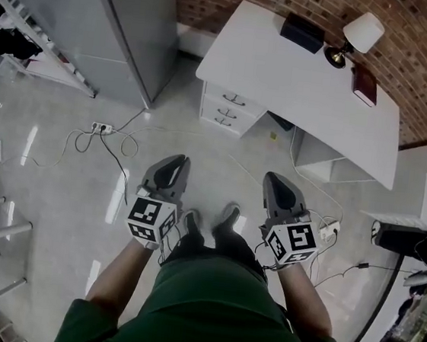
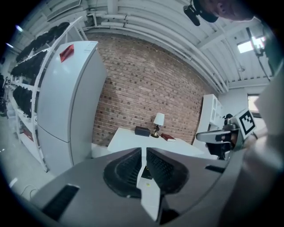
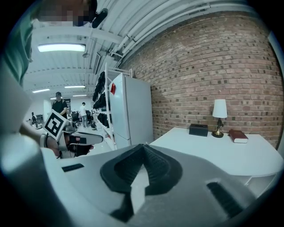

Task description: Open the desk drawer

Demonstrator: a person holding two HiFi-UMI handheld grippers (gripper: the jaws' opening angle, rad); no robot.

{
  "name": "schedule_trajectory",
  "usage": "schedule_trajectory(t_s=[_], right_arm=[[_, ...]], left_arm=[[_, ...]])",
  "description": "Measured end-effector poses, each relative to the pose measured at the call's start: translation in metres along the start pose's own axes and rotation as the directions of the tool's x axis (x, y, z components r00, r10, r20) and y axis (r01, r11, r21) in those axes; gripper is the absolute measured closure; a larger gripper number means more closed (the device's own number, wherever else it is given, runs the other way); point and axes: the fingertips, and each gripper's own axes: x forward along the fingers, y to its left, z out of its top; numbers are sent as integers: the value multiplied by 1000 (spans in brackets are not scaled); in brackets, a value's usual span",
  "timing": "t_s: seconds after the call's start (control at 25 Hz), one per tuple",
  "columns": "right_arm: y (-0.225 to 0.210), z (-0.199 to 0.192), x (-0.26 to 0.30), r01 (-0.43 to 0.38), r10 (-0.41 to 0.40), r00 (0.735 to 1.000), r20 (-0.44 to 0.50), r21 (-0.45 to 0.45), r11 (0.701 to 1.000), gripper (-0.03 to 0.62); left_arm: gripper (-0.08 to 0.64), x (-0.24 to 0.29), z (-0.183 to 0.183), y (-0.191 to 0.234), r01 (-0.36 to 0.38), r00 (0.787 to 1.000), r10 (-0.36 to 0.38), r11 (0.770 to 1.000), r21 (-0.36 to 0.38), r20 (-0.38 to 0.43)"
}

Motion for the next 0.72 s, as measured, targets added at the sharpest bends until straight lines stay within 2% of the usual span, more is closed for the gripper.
schedule_trajectory(t_s=[0.16,0.36,0.56,0.72], right_arm=[[-16,-3,20,-18,18,1000,-1,5,1000,591],[-40,-16,52,-66,66,998,-16,27,997,592],[-79,-35,97,-125,127,990,-57,40,991,591],[-110,-59,131,-168,174,980,-98,66,984,591]], left_arm=[[529,24,-21,13,-37,998,38,999,26,-40],[528,61,-40,13,-59,991,61,998,20,-115],[528,115,-67,23,-97,979,98,995,11,-180],[529,166,-98,40,-134,966,141,990,45,-217]])
